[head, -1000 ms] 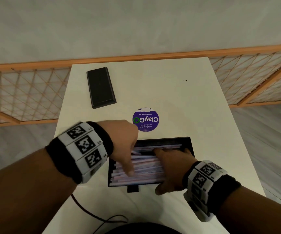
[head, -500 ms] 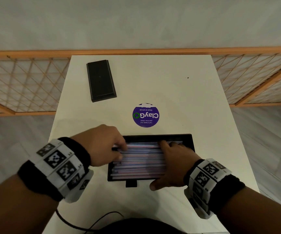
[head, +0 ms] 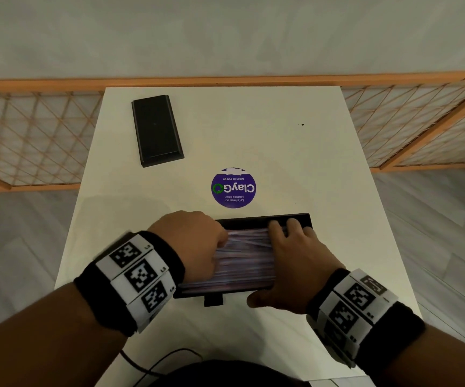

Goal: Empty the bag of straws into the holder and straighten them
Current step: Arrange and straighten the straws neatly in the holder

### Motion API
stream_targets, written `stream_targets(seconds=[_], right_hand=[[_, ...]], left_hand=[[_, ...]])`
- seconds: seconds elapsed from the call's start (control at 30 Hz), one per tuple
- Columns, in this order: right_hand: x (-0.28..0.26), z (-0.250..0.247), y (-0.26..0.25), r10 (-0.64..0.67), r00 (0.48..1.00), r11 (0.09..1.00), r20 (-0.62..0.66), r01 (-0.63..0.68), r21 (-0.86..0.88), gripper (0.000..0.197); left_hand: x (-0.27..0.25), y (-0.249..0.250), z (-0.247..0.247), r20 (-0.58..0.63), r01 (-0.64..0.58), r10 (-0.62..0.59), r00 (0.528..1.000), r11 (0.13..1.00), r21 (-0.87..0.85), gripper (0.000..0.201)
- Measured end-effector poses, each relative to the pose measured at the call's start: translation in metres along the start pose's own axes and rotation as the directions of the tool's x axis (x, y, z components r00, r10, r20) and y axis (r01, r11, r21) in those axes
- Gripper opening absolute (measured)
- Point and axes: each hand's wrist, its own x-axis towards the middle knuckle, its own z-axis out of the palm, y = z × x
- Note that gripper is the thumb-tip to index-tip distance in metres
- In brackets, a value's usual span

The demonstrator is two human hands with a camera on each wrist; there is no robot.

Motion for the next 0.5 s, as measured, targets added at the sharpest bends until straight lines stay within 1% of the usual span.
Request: stream_targets(seconds=[0.07,0.1,0.13,0.23,0.27,0.3,0.33,0.4,0.43,0.5], right_hand=[[0.003,-0.001,-0.003,-0.053,0.998,0.995,-0.032,0.050,-0.092,0.106],[0.005,0.000,-0.005,-0.073,0.997,0.991,-0.028,0.069,-0.119,0.106],[0.009,0.002,-0.007,-0.082,0.997,0.988,-0.012,0.080,-0.133,0.110],[0.022,0.015,-0.011,-0.099,0.994,0.985,0.056,0.106,-0.136,0.132],[0.024,0.018,-0.011,-0.110,0.991,0.984,0.076,0.119,-0.134,0.133],[0.026,0.020,-0.011,-0.125,0.988,0.981,0.088,0.136,-0.136,0.132],[0.026,0.022,-0.009,-0.144,0.985,0.978,0.090,0.156,-0.140,0.128],[0.026,0.022,-0.005,-0.164,0.984,0.972,0.073,0.174,-0.157,0.121],[0.025,0.022,-0.004,-0.158,0.985,0.971,0.062,0.167,-0.172,0.120],[0.025,0.023,-0.002,-0.137,0.988,0.974,0.075,0.148,-0.174,0.126]], left_hand=[[-0.004,0.008,0.001,-0.094,-0.003,0.003,0.996,1.000,0.005,0.034],[-0.004,0.013,0.004,-0.123,-0.022,0.021,0.992,1.000,-0.013,0.041],[-0.003,0.019,0.007,-0.128,-0.048,0.044,0.991,0.998,-0.030,0.054],[0.009,0.031,0.020,-0.051,-0.095,0.095,0.994,0.995,-0.002,0.102],[0.013,0.032,0.023,-0.012,-0.089,0.089,0.996,0.996,0.013,0.114],[0.016,0.034,0.024,0.029,-0.078,0.077,0.997,0.997,0.028,0.121],[0.018,0.036,0.025,0.063,-0.062,0.059,0.996,0.997,0.038,0.123],[0.021,0.039,0.027,0.106,-0.018,0.013,0.994,0.999,0.041,0.114],[0.022,0.041,0.029,0.124,0.006,-0.010,0.992,0.999,0.033,0.106],[0.023,0.042,0.032,0.143,0.034,-0.035,0.989,0.999,0.008,0.096]])
